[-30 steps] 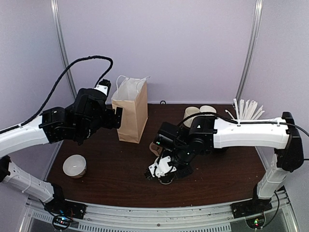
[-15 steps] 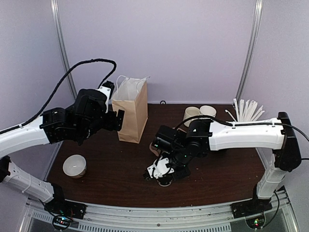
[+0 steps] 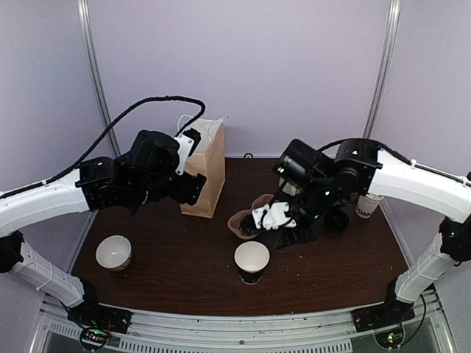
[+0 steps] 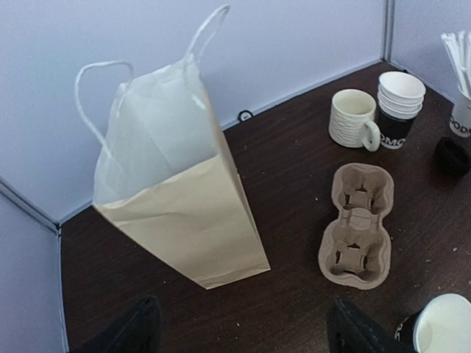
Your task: Pack the takeout coffee
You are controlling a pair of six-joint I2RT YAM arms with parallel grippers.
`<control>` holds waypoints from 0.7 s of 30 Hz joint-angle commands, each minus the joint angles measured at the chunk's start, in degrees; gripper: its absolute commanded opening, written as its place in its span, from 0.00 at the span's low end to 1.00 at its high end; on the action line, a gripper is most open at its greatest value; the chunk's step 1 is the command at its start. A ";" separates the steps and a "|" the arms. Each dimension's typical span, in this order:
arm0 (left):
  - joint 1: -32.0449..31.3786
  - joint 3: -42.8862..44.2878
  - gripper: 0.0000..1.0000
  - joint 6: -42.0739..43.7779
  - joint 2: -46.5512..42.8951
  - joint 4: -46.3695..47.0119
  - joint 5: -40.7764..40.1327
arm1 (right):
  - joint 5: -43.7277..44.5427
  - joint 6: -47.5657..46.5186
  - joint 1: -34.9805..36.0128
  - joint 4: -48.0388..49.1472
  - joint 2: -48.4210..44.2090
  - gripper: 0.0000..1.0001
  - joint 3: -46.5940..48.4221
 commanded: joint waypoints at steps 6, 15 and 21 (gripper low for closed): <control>0.11 6.98 0.92 2.28 7.47 -1.94 12.65 | 0.77 10.94 -25.34 10.01 -8.88 0.34 -14.60; 0.06 5.81 0.97 -0.50 7.47 0.43 11.80 | 8.68 13.67 -40.00 16.88 -6.30 0.28 -24.95; 0.06 2.48 0.98 -0.53 5.40 3.46 16.68 | 9.28 14.45 -44.57 18.67 -0.26 0.28 -23.70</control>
